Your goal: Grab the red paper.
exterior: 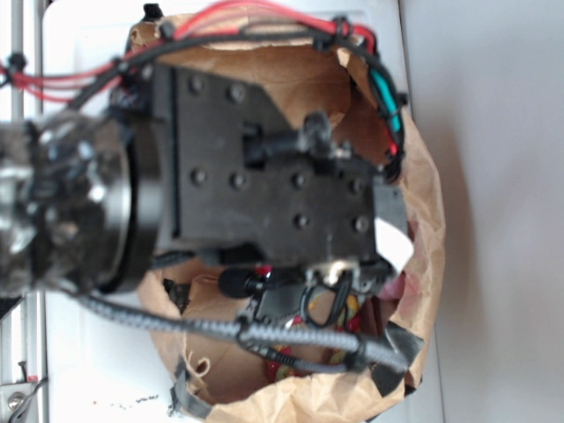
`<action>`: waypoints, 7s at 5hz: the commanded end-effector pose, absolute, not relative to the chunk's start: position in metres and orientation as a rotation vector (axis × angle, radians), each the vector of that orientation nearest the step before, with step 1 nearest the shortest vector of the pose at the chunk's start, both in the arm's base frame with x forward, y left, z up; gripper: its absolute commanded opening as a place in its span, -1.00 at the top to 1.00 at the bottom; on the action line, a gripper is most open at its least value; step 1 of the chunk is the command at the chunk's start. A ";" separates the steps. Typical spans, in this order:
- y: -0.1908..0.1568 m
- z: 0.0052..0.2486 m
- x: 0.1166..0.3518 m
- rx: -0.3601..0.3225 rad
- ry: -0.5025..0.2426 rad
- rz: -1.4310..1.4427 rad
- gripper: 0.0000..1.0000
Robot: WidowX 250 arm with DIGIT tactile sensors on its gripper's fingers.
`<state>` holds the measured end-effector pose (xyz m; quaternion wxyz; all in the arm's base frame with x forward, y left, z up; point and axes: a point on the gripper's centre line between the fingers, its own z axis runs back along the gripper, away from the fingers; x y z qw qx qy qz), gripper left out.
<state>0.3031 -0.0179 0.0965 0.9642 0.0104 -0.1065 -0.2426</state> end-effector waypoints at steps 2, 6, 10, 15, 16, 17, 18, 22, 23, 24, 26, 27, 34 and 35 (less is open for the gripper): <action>-0.026 0.100 0.294 0.066 -0.231 -0.486 -1.00; -0.035 0.080 0.301 0.072 -0.191 -0.491 -1.00; -0.031 0.083 0.306 0.105 -0.143 -0.431 -1.00; -0.031 0.082 0.302 0.092 -0.122 -0.382 1.00; -0.030 0.083 0.302 0.092 -0.125 -0.376 1.00; -0.029 0.083 0.302 0.089 -0.127 -0.373 1.00; -0.024 0.086 0.301 0.071 -0.141 -0.367 1.00; 0.037 0.132 0.301 -0.042 -0.228 -0.273 1.00; 0.033 0.144 0.301 -0.040 -0.263 -0.272 1.00; 0.026 0.147 0.298 -0.031 -0.271 -0.279 1.00; 0.022 0.138 0.297 -0.024 -0.264 -0.312 -1.00; 0.020 0.132 0.298 -0.027 -0.255 -0.323 -1.00; 0.025 0.078 0.329 0.057 -0.201 -0.344 -1.00; 0.025 0.079 0.327 0.060 -0.174 -0.346 -1.00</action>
